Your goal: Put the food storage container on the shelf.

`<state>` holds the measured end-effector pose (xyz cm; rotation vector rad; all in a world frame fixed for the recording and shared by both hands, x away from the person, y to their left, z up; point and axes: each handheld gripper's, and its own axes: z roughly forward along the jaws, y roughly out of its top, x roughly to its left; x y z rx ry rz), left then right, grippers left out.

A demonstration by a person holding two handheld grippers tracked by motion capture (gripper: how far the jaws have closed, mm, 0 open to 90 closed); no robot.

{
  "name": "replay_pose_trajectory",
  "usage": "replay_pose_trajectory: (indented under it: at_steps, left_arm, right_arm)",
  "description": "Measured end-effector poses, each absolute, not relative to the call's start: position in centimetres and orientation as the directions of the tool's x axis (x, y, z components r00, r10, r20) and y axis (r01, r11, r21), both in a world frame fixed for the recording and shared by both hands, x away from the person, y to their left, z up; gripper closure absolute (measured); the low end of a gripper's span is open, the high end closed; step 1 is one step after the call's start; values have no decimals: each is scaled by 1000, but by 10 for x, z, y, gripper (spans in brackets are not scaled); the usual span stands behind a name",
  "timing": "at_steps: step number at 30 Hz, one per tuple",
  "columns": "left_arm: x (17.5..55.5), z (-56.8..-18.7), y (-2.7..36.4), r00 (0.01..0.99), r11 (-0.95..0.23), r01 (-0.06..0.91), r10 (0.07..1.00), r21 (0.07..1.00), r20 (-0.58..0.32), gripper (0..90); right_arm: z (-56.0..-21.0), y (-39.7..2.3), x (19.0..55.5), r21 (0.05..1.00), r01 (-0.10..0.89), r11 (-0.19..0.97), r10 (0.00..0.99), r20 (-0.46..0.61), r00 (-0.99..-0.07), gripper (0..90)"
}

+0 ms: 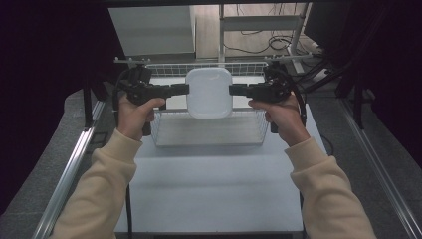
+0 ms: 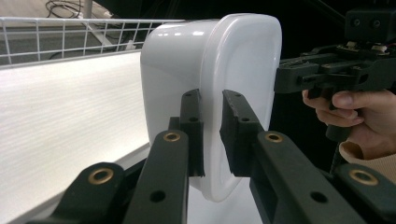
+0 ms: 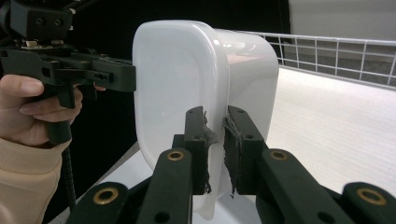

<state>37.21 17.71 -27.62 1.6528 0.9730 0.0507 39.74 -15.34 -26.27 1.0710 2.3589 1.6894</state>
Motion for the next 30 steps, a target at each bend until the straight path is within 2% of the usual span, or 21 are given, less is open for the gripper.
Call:
replay_pose_trajectory:
  at_steps: [14, 22, 30]
  left_arm:
    - [424, -297, 186, 569, 45, 676, 602, 736, -560, 798]
    - [451, -299, 190, 517, 95, 726, 578, 681, -632, 799]
    - [487, -316, 196, 398, 211, 797, 521, 566, -755, 786]
  right_arm:
    - [-276, -141, 449, 772, 612, 171, 582, 422, -695, 792]
    - [-281, -140, 477, 714, 688, 129, 584, 506, -635, 775]
    - [-290, -139, 513, 595, 801, 62, 580, 632, -514, 725]
